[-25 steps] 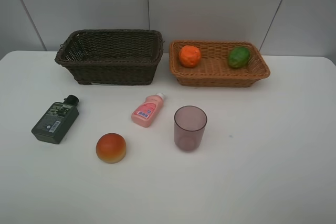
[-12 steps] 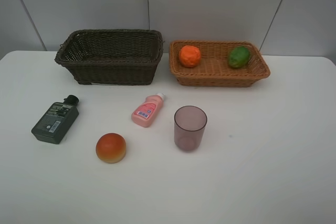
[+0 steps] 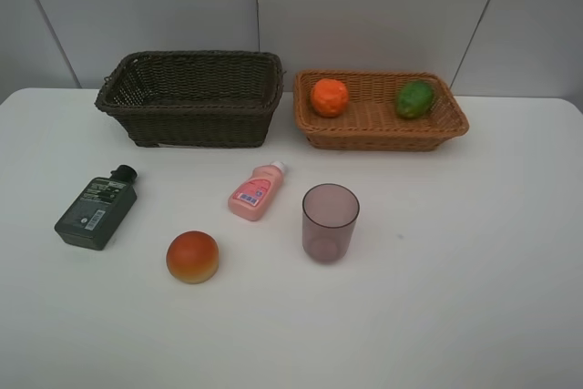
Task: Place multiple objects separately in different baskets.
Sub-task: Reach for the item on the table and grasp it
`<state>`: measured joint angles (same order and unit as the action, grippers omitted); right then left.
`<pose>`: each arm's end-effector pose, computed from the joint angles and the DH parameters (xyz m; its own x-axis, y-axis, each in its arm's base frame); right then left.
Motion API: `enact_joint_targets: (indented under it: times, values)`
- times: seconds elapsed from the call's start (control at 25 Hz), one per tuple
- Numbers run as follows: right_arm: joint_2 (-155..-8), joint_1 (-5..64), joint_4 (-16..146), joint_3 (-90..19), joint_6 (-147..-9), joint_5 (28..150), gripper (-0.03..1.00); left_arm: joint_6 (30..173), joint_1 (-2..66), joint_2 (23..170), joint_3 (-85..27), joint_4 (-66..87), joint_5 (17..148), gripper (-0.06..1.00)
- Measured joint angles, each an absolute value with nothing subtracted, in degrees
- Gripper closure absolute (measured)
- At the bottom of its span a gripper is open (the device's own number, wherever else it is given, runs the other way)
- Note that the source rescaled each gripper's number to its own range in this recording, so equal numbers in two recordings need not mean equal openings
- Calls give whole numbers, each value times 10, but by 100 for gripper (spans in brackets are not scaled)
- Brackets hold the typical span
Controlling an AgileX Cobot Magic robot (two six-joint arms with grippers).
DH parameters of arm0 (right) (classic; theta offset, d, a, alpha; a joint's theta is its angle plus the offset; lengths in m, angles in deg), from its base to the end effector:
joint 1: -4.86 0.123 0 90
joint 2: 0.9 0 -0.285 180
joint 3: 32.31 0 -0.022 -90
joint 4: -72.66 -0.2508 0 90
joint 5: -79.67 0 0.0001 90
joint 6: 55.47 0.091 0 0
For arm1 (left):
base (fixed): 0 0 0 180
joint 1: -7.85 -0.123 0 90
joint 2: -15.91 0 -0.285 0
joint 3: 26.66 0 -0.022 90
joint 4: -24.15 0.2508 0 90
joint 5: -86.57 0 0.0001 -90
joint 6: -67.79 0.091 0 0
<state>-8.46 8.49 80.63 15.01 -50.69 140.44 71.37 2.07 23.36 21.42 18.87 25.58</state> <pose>-0.0078 -0.0115 0.2839 -0.4275 -0.0120 -0.9039 0.0527 0.9979 -0.0382 -0.0063 -0.0080 0.2796 -0.4431 -0.0271 -0.8961 -0.0208 0.9996 -0.0200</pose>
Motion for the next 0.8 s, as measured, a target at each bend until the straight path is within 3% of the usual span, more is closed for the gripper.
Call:
enact_joint_targets:
  times: [0.8]
  values:
    - [-85,85,807,150,-507,1404,27,714,21,234,214,189,256,-6]
